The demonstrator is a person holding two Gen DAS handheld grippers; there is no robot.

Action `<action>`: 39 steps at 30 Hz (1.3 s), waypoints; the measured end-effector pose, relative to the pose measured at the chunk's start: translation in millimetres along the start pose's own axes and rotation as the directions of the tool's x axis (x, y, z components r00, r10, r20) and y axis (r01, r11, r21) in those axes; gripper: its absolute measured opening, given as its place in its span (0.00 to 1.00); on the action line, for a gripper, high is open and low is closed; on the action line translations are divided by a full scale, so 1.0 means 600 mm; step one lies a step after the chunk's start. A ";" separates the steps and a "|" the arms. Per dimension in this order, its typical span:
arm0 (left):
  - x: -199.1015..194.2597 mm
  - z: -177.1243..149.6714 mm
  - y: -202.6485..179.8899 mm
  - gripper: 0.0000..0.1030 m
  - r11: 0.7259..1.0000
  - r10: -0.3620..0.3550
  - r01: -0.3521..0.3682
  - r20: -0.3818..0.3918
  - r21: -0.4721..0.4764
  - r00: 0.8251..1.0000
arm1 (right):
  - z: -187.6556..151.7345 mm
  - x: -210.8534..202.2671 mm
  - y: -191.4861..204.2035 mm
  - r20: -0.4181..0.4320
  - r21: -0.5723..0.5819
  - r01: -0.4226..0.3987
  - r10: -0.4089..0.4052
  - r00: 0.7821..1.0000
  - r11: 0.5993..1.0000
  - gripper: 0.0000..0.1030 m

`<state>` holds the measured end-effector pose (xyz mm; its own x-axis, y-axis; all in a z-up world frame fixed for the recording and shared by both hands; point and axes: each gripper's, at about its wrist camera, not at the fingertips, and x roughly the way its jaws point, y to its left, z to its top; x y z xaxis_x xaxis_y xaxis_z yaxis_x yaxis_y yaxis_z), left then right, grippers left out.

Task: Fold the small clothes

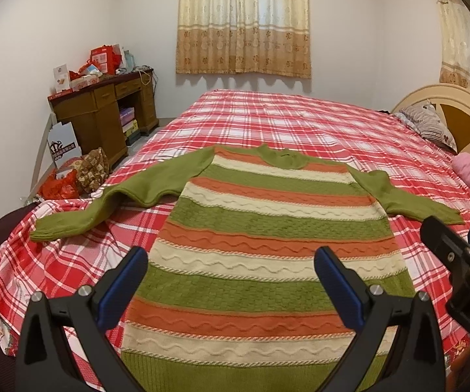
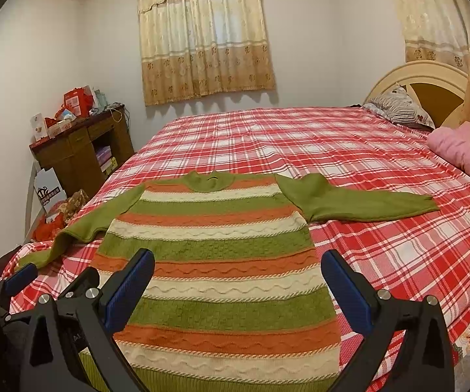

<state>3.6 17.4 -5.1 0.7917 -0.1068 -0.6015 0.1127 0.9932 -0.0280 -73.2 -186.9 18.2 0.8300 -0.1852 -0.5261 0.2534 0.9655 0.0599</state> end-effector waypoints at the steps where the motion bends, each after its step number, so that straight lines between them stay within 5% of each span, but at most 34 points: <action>1: 0.000 0.000 -0.001 1.00 1.000 0.002 -0.002 0.000 -0.001 1.000 | 0.000 0.000 0.000 0.000 0.000 0.000 0.000 1.000 1.000 0.99; 39: -0.004 -0.003 0.003 1.00 1.000 0.010 -0.010 0.000 0.002 1.000 | -0.007 0.010 0.005 -0.026 -0.009 -0.011 0.011 1.000 1.000 0.99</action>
<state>0.5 19.3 -5.1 0.7930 -0.0970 -0.6015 0.1061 0.9941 -0.0204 -69.5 -184.1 11.5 0.8194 -0.1700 -0.5474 0.2399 0.9691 0.0581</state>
